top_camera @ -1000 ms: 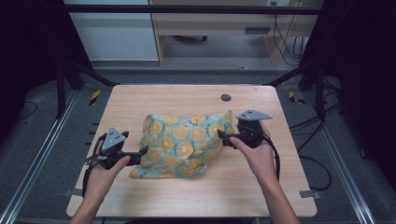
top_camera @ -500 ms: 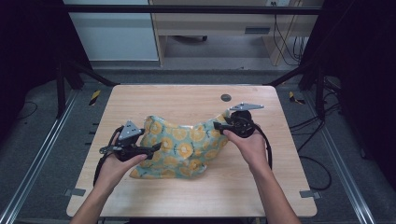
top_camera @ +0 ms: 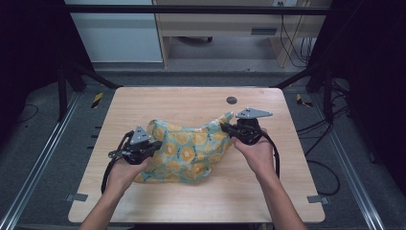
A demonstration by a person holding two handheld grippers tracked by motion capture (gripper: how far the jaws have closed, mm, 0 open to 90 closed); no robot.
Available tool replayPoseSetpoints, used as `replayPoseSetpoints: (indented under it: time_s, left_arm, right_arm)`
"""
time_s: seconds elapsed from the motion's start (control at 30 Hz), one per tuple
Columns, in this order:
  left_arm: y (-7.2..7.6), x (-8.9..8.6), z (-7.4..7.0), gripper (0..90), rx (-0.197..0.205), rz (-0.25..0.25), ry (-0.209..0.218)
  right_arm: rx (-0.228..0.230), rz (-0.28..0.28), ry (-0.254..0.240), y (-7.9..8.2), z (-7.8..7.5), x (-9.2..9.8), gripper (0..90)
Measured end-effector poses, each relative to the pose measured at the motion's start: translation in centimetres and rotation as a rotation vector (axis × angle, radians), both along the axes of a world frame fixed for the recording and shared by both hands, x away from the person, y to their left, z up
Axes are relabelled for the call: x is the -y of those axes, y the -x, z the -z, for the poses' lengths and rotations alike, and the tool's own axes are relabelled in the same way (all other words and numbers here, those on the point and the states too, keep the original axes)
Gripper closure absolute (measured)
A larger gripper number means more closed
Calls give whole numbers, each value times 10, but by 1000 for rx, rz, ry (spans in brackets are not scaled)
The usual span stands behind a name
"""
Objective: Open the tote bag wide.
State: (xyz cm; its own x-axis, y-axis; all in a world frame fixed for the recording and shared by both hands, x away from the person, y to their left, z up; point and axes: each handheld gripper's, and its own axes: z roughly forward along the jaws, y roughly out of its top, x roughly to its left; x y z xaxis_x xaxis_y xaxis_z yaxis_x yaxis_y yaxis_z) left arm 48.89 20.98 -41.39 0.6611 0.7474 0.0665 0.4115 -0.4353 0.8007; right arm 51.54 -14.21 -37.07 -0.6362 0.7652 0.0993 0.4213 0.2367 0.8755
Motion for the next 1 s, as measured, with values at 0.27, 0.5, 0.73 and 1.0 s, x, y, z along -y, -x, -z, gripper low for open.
replayPoseSetpoints:
  time_s: [0.27,0.5,0.73,1.0]
  left_arm:
    - [15,-17,-6,539,77,-45,44]
    - [11,-28,5,234,11,-17,32]
    - [11,-33,24,215,-45,-20,43]
    - [10,-31,30,617,-65,-28,9]
  right_arm:
    - [13,-21,12,4,-3,-3,900]
    - [11,-24,3,4,-3,-5,899]
    - [7,-35,-2,11,-1,-6,899]
    - [12,-42,-20,22,2,-1,900]
